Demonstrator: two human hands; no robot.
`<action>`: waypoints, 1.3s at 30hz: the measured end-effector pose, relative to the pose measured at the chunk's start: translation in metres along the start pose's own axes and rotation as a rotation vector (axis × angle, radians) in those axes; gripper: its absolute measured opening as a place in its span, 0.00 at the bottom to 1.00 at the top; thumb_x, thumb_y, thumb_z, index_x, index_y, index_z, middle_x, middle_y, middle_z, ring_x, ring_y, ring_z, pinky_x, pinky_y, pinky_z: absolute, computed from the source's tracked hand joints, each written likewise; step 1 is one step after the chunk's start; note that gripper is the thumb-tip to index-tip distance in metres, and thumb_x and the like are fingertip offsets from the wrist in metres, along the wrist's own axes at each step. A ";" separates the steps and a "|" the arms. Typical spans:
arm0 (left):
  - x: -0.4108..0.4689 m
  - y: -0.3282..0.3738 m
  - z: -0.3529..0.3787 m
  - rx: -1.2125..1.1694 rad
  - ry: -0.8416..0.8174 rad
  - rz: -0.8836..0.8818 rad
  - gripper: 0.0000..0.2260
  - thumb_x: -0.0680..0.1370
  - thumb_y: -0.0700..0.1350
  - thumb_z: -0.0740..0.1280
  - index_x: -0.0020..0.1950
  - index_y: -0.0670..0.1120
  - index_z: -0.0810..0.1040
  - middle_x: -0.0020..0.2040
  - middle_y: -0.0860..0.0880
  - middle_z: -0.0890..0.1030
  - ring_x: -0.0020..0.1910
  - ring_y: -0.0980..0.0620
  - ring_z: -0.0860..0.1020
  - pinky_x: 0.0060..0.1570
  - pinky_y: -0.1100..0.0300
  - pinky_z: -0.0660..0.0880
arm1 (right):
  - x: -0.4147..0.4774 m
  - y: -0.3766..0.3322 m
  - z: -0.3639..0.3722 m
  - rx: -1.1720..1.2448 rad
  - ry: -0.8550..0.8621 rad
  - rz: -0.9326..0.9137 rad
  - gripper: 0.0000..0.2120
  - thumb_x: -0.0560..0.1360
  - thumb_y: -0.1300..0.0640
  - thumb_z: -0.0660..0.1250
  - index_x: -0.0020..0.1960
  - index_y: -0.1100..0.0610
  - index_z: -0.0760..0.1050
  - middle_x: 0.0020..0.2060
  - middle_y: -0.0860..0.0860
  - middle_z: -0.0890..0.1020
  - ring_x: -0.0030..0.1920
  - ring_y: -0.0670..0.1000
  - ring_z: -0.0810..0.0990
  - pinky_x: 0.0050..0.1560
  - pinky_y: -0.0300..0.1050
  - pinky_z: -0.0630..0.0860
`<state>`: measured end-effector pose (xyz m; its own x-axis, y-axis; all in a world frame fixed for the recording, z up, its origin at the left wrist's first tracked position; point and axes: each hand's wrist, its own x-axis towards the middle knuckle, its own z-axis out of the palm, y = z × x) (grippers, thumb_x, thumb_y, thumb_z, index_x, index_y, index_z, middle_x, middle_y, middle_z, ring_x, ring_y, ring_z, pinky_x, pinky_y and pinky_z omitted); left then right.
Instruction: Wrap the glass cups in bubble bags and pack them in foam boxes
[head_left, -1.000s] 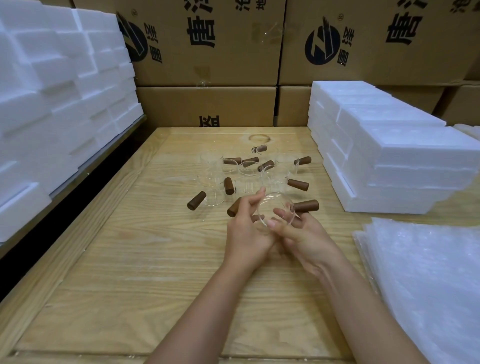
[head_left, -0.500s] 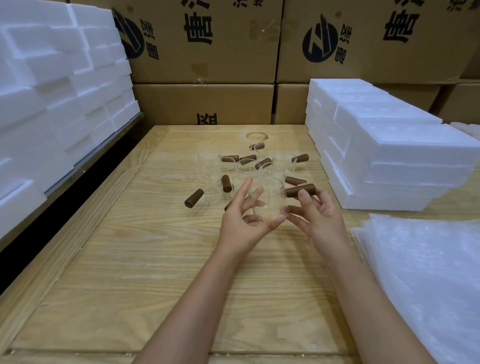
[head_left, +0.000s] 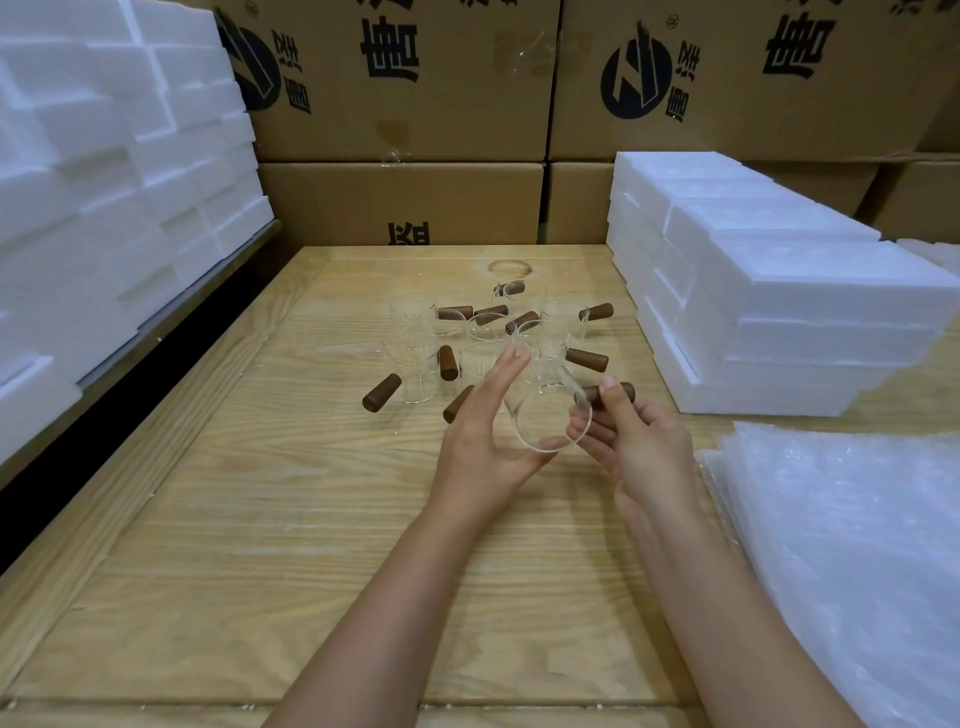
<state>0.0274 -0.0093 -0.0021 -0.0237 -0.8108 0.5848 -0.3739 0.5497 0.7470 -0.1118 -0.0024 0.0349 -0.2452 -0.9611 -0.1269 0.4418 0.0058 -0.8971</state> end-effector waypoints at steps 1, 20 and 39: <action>0.000 -0.001 0.000 0.001 0.005 -0.010 0.37 0.68 0.46 0.79 0.70 0.61 0.63 0.73 0.58 0.66 0.72 0.64 0.63 0.69 0.58 0.67 | -0.001 0.000 0.001 0.003 0.014 0.004 0.14 0.75 0.54 0.69 0.49 0.67 0.77 0.41 0.62 0.83 0.35 0.52 0.83 0.34 0.40 0.80; -0.002 -0.003 0.006 0.027 0.050 -0.014 0.35 0.66 0.32 0.76 0.66 0.56 0.69 0.57 0.54 0.76 0.47 0.70 0.76 0.46 0.76 0.72 | -0.017 0.018 0.020 -0.348 -0.164 -0.193 0.29 0.63 0.53 0.78 0.59 0.51 0.68 0.60 0.52 0.73 0.56 0.52 0.78 0.53 0.49 0.78; 0.002 0.008 -0.004 -0.372 0.065 -0.318 0.33 0.66 0.40 0.79 0.62 0.65 0.71 0.59 0.56 0.80 0.48 0.58 0.83 0.45 0.66 0.77 | -0.010 0.006 0.011 -0.299 -0.314 -0.260 0.19 0.66 0.53 0.72 0.56 0.45 0.78 0.45 0.41 0.85 0.49 0.36 0.81 0.46 0.27 0.73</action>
<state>0.0276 -0.0058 0.0065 0.1002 -0.9423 0.3195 0.0033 0.3214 0.9469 -0.0971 0.0047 0.0353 -0.0222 -0.9776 0.2091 0.1228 -0.2102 -0.9699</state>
